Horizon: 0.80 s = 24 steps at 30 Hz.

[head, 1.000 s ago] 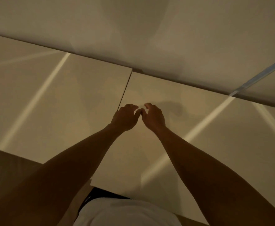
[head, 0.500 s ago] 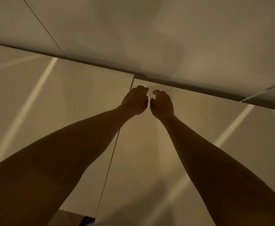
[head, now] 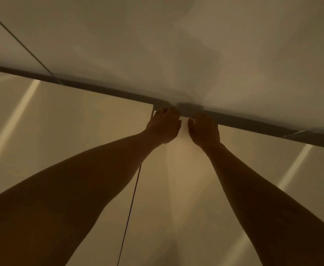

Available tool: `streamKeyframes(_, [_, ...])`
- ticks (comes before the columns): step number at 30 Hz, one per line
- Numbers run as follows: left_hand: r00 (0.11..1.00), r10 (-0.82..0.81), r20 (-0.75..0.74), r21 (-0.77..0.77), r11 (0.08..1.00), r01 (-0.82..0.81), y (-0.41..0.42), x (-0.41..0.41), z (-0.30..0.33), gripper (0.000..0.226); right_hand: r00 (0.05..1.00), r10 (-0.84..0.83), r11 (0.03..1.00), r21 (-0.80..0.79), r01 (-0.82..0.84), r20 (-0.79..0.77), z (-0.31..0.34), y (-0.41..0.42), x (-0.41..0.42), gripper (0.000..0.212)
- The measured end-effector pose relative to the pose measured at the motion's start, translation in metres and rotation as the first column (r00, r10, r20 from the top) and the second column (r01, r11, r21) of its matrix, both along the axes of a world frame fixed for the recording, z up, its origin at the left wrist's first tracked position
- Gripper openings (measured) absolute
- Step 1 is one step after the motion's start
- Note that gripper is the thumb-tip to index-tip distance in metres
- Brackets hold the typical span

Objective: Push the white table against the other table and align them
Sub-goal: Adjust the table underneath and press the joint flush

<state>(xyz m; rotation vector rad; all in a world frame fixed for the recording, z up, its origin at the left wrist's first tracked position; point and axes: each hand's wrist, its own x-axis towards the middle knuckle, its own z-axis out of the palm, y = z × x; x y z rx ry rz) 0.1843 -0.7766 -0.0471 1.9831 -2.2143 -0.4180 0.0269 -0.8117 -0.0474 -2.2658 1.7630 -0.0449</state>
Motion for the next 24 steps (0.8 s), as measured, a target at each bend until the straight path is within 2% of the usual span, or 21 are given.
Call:
streamKeyframes(3, [0.995, -0.098, 0.027, -0.008, 0.995, 0.099, -0.016, -0.004, -0.008, 0.034, 0.993, 0.067, 0.998, 0.013, -0.066, -0.095, -0.010, -0.010, 0.001, 0.066])
streamKeyframes(5, [0.990, -0.126, 0.066, 0.009, 0.992, 0.126, -0.023, -0.010, -0.007, 0.024, 0.987, 0.050, 0.999, 0.024, -0.047, -0.155, -0.017, -0.013, 0.003, 0.058])
streamKeyframes(9, [0.994, -0.046, 0.100, 0.080, 0.996, 0.038, -0.035, -0.014, -0.010, 0.019, 0.973, 0.027, 0.999, -0.036, -0.036, -0.230, -0.025, -0.007, 0.006, 0.036])
streamKeyframes(14, [0.992, -0.045, 0.120, 0.044, 0.998, 0.040, -0.036, -0.016, -0.014, 0.021, 0.962, 0.006, 0.999, -0.045, -0.019, -0.273, -0.030, -0.008, 0.007, 0.039])
streamKeyframes(20, [0.997, -0.032, 0.070, 0.024, 0.999, 0.031, -0.043, -0.018, -0.017, 0.021, 0.973, 0.016, 0.998, -0.052, -0.029, -0.232, -0.024, -0.016, 0.003, 0.038])
streamKeyframes(24, [0.987, -0.122, 0.104, 0.038, 0.992, 0.118, -0.051, -0.017, -0.019, 0.017, 0.962, 0.044, 0.999, -0.001, -0.046, -0.269, -0.025, -0.027, -0.001, 0.032])
